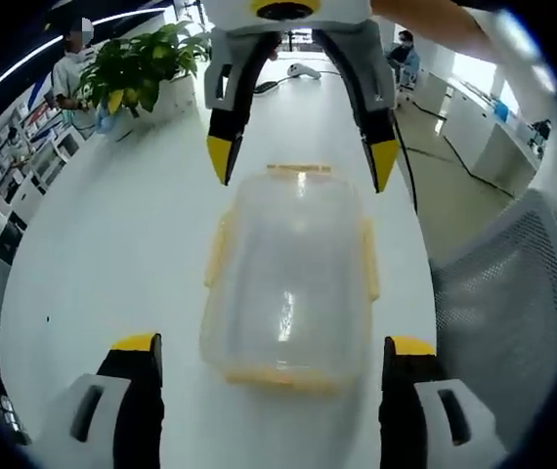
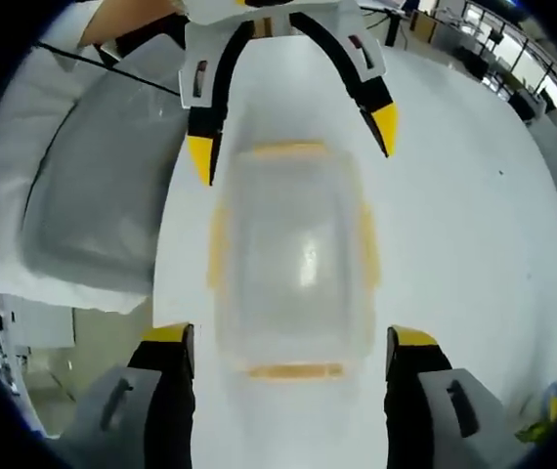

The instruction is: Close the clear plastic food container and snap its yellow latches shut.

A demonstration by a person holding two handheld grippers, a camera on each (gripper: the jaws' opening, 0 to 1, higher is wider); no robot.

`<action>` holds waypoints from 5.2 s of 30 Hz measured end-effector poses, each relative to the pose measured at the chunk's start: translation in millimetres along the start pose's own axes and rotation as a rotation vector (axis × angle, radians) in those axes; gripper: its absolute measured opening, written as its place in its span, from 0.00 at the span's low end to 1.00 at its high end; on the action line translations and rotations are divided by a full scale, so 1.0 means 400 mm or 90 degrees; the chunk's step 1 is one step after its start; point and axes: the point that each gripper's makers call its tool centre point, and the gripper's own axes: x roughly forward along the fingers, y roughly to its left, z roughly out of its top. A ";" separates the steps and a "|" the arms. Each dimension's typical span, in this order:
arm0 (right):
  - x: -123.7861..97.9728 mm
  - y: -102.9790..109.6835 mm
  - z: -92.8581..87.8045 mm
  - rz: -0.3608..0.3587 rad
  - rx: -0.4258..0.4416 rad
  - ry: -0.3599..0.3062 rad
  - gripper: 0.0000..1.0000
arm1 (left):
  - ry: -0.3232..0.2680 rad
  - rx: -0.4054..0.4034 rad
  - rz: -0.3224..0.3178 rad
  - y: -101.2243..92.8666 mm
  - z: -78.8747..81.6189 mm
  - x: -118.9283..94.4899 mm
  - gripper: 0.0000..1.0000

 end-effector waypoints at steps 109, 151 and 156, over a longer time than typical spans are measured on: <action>0.085 -0.142 0.153 -0.010 -0.011 0.004 0.74 | 0.065 0.039 -0.029 0.123 -0.141 -0.024 0.77; 0.087 -0.298 0.185 -0.002 0.003 0.003 0.75 | 0.068 0.048 -0.039 0.295 -0.150 -0.007 0.77; 0.087 -0.298 0.184 -0.003 0.001 0.003 0.75 | 0.066 0.048 -0.038 0.295 -0.150 -0.007 0.78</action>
